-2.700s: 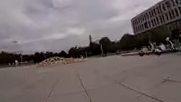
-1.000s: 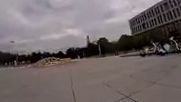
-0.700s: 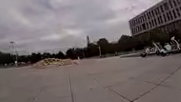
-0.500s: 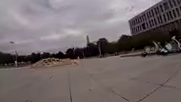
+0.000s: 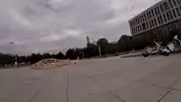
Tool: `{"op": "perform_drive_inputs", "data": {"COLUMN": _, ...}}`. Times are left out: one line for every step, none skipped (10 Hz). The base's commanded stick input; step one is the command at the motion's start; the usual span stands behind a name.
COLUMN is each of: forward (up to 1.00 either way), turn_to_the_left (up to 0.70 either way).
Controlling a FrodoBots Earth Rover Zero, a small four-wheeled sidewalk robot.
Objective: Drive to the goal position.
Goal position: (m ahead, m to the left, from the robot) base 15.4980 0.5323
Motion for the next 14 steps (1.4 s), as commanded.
{"op": "perform_drive_inputs", "data": {"forward": 0.45, "turn_to_the_left": 0.0}}
{"op": "perform_drive_inputs", "data": {"forward": 0.45, "turn_to_the_left": 0.0}}
{"op": "perform_drive_inputs", "data": {"forward": 0.45, "turn_to_the_left": 0.0}}
{"op": "perform_drive_inputs", "data": {"forward": 0.45, "turn_to_the_left": 0.0}}
{"op": "perform_drive_inputs", "data": {"forward": 0.45, "turn_to_the_left": 0.0}}
{"op": "perform_drive_inputs", "data": {"forward": 0.45, "turn_to_the_left": 0.0}}
{"op": "perform_drive_inputs", "data": {"forward": 0.45, "turn_to_the_left": 0.0}}
{"op": "perform_drive_inputs", "data": {"forward": 0.45, "turn_to_the_left": 0.0}}
{"op": "perform_drive_inputs", "data": {"forward": 0.45, "turn_to_the_left": 0.0}}
{"op": "perform_drive_inputs", "data": {"forward": 0.45, "turn_to_the_left": 0.0}}
{"op": "perform_drive_inputs", "data": {"forward": 0.45, "turn_to_the_left": 0.0}}
{"op": "perform_drive_inputs", "data": {"forward": 0.45, "turn_to_the_left": 0.0}}
{"op": "perform_drive_inputs", "data": {"forward": 0.45, "turn_to_the_left": 0.0}}
{"op": "perform_drive_inputs", "data": {"forward": 0.45, "turn_to_the_left": 0.0}}
